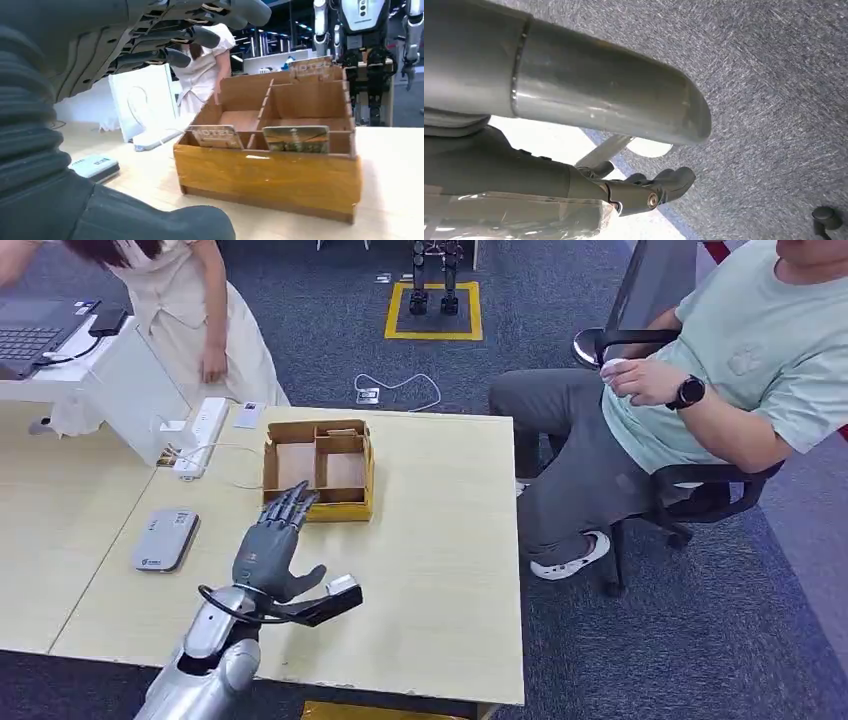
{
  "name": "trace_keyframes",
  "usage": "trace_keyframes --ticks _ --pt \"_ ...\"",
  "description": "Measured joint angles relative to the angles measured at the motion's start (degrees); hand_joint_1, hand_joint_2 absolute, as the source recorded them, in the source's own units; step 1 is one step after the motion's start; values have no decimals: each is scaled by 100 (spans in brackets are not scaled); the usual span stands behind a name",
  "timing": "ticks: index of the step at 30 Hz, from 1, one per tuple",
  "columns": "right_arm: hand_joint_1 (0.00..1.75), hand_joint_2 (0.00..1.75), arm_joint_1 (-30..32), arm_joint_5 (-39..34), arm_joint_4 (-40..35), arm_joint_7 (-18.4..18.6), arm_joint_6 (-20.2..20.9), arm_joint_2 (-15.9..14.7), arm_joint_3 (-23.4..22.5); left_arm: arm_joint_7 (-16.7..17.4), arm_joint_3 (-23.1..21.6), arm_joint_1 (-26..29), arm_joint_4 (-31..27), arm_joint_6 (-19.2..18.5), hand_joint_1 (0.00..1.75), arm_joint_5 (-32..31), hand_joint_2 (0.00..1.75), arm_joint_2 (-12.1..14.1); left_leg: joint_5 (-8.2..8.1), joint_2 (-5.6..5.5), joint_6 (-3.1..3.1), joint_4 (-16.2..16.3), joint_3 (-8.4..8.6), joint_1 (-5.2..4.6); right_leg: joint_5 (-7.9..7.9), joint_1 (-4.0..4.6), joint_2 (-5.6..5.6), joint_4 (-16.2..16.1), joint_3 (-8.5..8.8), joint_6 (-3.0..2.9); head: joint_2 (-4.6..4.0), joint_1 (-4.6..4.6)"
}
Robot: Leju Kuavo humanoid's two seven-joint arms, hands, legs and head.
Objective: Pass the card to the sensor for recognition and then transmit it.
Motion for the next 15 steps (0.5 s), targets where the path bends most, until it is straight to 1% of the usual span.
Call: trace_keyframes --ticks 5,11,13,15 --pt "0 0 1 2 0 17 2 2 0 50 -35 -55 0 41 0 -44 175 -127 0 0 0 0 0 0 0 0 1 0 0 0 -2 0" --pt "0 0 0 4 0 22 2 2 0 63 -35 -57 0 46 0 -55 175 -183 0 0 0 0 0 1 0 0 1 0 -1 0 -2 0" --pt "0 0 1 20 0 22 7 4 0 182 -35 -64 0 101 0 -195 175 -201 0 0 0 0 0 0 0 0 1 0 -1 0 -2 0" --pt "0 0 0 33 0 24 9 11 -2 382 -35 -93 0 181 0 -403 175 -236 0 0 0 0 0 0 0 0 0 0 0 0 0 0"
